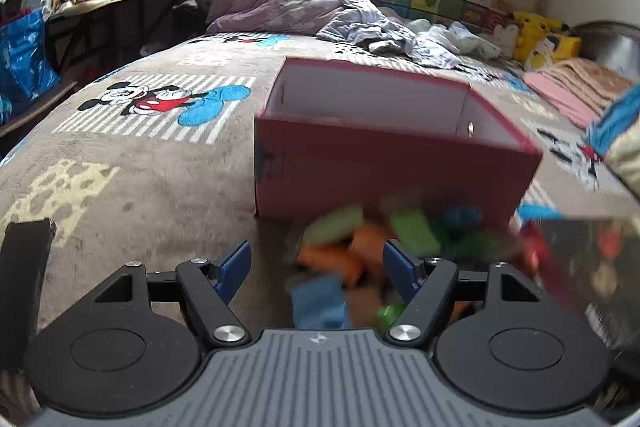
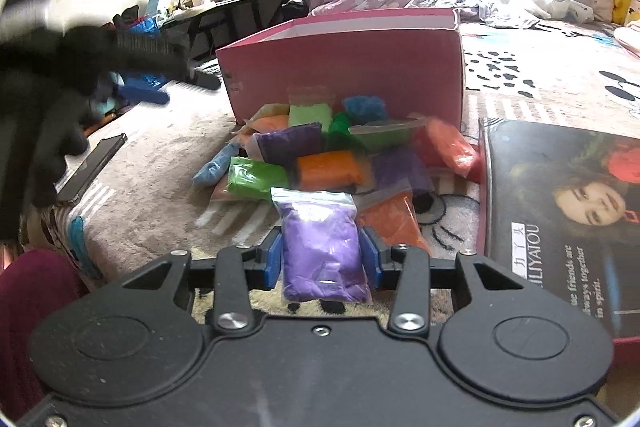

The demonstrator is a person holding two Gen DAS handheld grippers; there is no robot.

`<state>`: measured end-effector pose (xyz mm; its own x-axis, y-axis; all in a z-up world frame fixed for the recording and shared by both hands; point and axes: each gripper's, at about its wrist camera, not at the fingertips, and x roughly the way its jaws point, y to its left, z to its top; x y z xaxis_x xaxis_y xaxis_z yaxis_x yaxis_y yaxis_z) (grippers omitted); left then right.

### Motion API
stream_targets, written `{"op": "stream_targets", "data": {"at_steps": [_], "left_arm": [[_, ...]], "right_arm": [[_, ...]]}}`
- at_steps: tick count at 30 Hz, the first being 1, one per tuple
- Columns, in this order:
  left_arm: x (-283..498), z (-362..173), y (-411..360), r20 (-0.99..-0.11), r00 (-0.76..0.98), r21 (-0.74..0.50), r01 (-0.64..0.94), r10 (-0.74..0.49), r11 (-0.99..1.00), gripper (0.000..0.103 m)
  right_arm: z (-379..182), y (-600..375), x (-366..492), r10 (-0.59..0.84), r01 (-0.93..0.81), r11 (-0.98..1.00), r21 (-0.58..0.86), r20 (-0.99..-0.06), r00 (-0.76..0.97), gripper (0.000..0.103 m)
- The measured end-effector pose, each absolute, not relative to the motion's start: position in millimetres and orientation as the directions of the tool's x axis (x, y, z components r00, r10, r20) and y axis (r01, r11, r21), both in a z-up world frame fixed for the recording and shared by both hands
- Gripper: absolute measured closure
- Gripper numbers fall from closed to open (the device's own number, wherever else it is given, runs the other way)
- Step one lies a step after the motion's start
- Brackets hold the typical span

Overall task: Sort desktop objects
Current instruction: 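Lift the purple packet with the right gripper toward the pink box, then lower the purple packet into the pink box and open the right gripper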

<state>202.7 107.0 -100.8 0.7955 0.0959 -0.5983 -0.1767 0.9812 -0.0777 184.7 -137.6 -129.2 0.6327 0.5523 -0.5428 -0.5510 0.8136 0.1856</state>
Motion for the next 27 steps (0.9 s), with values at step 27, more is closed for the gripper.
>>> {"op": "stream_targets", "data": {"at_steps": [27], "left_arm": [[163, -162, 88, -0.556, 0.831, 0.058, 0.035, 0.003, 0.998, 0.029]], "right_arm": [[-24, -123, 230, 0.616, -0.572, 0.783, 0.247, -0.444, 0.651, 0.063]]}}
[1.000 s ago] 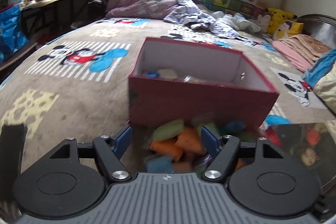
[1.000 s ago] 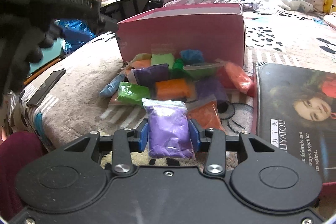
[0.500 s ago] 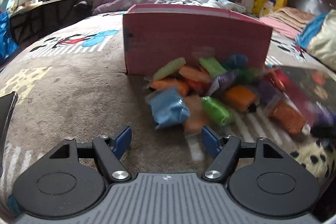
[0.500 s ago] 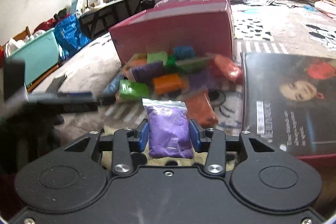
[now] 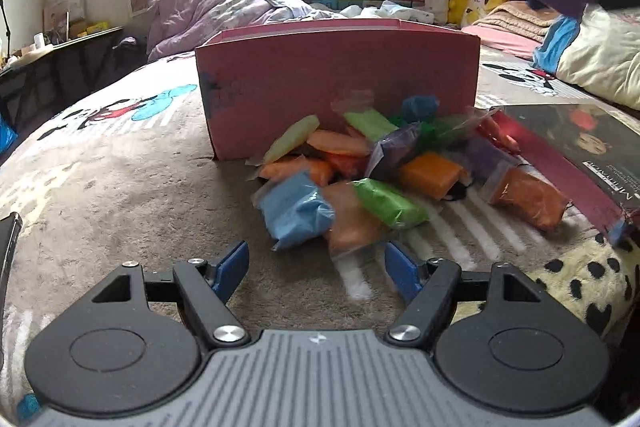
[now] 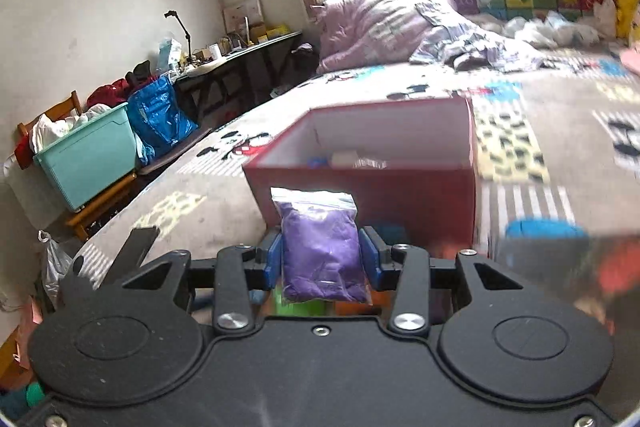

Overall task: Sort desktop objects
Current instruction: 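Lower the purple packet into the pink box and open the right gripper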

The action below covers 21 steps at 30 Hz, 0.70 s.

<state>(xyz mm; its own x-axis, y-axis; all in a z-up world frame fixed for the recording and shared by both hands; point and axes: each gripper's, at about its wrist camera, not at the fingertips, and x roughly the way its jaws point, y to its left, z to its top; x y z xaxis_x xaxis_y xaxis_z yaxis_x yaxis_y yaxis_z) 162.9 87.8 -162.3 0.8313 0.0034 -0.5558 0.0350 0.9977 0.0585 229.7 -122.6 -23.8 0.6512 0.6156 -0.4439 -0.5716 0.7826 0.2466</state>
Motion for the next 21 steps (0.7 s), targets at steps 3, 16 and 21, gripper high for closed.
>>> {"op": "stream_targets", "data": {"at_steps": [3, 16, 21], "left_arm": [[162, -158, 85, -0.541, 0.841, 0.057, 0.039, -0.002, 0.998, 0.029], [151, -115, 104, -0.42, 0.906, -0.07, 0.032, -0.058, 0.997, 0.029], [155, -105, 107, -0.413, 0.909, -0.081, 0.025, -0.057, 0.996, 0.029]], "right_arm": [[-9, -113, 253, 0.617, -0.578, 0.781, 0.238, -0.444, 0.65, 0.063], [4, -69, 350, 0.543, -0.603, 0.789, 0.119, -0.593, 0.594, 0.063], [-2, -59, 378, 0.492, -0.597, 0.799, 0.073, -0.649, 0.58, 0.063]]}}
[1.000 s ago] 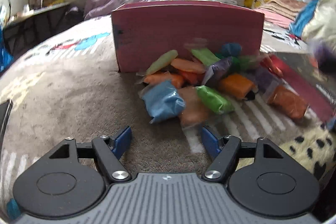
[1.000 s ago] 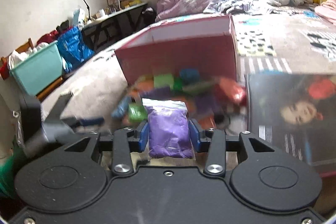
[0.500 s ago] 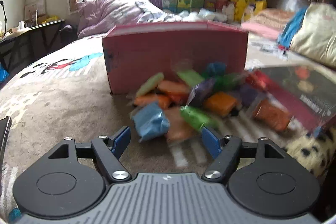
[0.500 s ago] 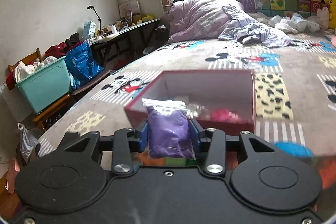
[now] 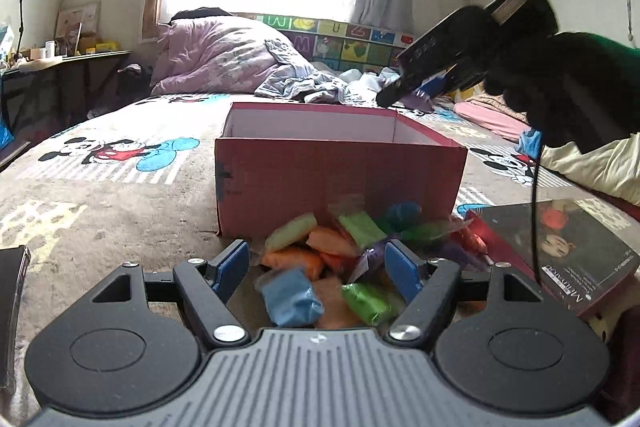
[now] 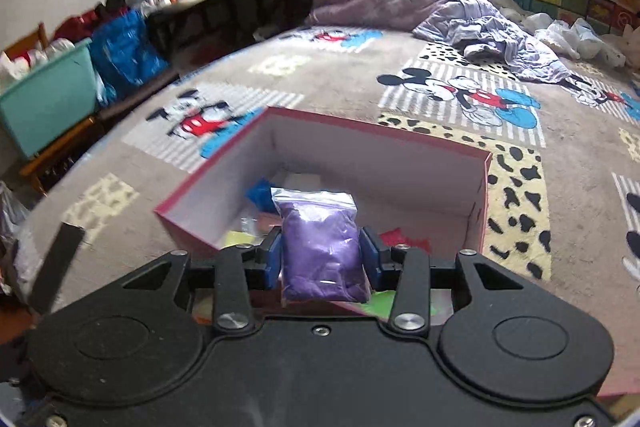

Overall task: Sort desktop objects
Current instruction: 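Lower the purple packet into the pink box and open the right gripper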

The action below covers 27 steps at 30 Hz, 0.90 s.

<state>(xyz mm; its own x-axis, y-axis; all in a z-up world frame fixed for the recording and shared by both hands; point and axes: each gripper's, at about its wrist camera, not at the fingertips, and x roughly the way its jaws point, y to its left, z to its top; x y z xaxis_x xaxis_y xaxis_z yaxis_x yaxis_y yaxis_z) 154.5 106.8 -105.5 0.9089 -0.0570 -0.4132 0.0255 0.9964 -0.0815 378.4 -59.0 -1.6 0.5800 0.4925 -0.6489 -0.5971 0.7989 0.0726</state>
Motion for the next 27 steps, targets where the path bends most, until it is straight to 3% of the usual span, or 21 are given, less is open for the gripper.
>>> {"op": "stream_targets", "data": {"at_steps": [10, 27], "left_arm": [[165, -103, 102, -0.407, 0.91, -0.105, 0.047, -0.086, 0.993, 0.029], [192, -123, 116, -0.478, 0.874, -0.154, 0.017, -0.089, 0.988, 0.029]], "right_arm": [[-19, -39, 417, 0.409, -0.586, 0.811, 0.014, -0.729, 0.549, 0.063], [-53, -7, 476, 0.306, -0.583, 0.812, -0.028, -0.83, 0.466, 0.063]]}}
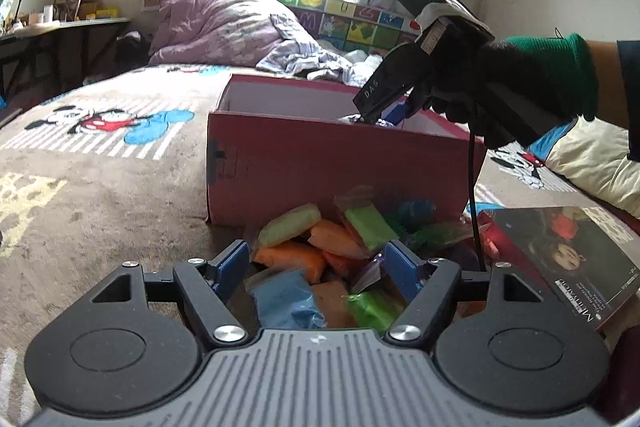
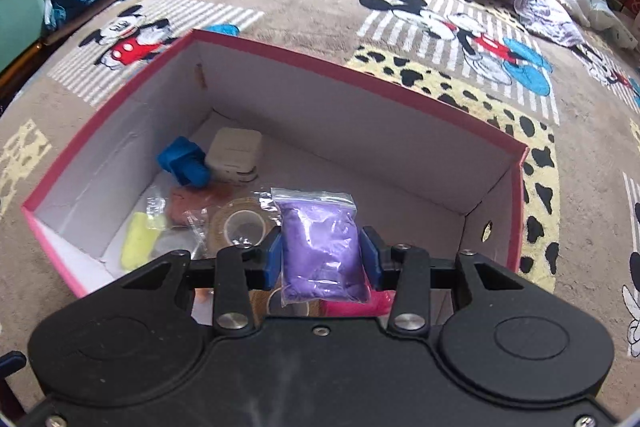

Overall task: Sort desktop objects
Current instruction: 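Lower the purple packet into the pink box and open the right gripper, then grasp the light blue packet with the left gripper while the right gripper grasps the orange packet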

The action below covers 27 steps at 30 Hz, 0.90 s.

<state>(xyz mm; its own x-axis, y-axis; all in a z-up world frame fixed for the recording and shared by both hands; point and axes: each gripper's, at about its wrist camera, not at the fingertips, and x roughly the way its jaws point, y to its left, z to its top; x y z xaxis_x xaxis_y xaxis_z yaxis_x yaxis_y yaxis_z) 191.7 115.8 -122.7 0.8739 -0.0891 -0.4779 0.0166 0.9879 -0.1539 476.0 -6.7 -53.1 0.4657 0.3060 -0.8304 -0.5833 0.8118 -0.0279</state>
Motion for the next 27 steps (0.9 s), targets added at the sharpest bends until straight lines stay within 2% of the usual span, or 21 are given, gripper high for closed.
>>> {"op": "stream_targets", "data": {"at_steps": [7, 11, 14, 27], "left_arm": [[198, -128, 115, -0.498, 0.863, -0.145, 0.015, -0.086, 0.989, 0.029], [201, -129, 115, -0.505, 0.858, -0.153, 0.016, -0.092, 0.988, 0.029], [203, -130, 114, -0.51, 0.855, -0.151, 0.02, -0.095, 0.988, 0.029], [203, -139, 115, -0.538, 0.838, -0.146, 0.016, -0.093, 0.989, 0.029]], "right_arm": [[-62, 4, 495, 0.28, -0.575, 0.818, -0.025, -0.856, 0.435, 0.062], [-65, 9, 502, 0.265, -0.572, 0.82, -0.031, -0.865, 0.426, 0.057], [-67, 10, 504, 0.25, -0.562, 0.826, -0.045, -0.864, 0.437, 0.047], [-41, -26, 470, 0.383, -0.534, 0.843, 0.061, -0.765, 0.518, 0.039]]}}
